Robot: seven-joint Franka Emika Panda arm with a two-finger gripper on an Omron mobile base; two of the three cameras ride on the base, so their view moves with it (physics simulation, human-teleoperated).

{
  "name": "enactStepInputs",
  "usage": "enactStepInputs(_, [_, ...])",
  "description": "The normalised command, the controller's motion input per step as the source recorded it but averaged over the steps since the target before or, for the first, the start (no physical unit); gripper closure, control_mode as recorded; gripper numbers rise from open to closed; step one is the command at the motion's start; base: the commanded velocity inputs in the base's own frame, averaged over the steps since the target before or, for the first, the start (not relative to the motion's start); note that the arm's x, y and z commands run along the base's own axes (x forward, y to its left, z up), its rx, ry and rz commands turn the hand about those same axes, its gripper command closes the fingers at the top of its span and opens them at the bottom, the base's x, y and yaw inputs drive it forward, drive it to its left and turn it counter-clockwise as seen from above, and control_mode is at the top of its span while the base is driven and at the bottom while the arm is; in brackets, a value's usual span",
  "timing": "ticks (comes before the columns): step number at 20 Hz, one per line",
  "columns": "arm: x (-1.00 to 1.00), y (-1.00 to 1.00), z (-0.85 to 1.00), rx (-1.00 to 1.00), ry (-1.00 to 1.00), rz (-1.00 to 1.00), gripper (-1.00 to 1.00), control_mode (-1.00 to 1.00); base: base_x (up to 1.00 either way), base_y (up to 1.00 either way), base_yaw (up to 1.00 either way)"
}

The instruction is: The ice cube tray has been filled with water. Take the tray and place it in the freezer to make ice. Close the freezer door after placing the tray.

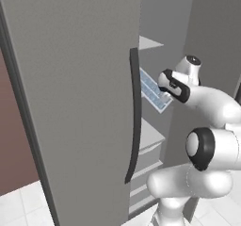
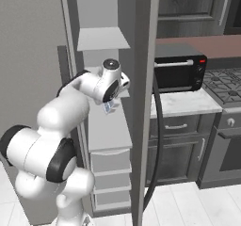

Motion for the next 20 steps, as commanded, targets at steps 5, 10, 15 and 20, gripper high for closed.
enactStepInputs(5, [0.43,0.00,-0.03,0.00,0.00,0.04,1.00,-1.00,0.00,0.00,0.00])
enactStepInputs(10, [0.44,0.02,0.00,0.00,0.00,0.02,1.00,-1.00,0.00,0.00,0.00])
enactStepInputs(15, [0.45,0.06,-0.01,0.00,0.01,0.01,1.00,-1.00,0.00,0.00,0.00])
enactStepInputs(20, [0.42,0.08,-0.07,-0.01,0.01,0.01,1.00,-1.00,0.00,0.00,0.00])
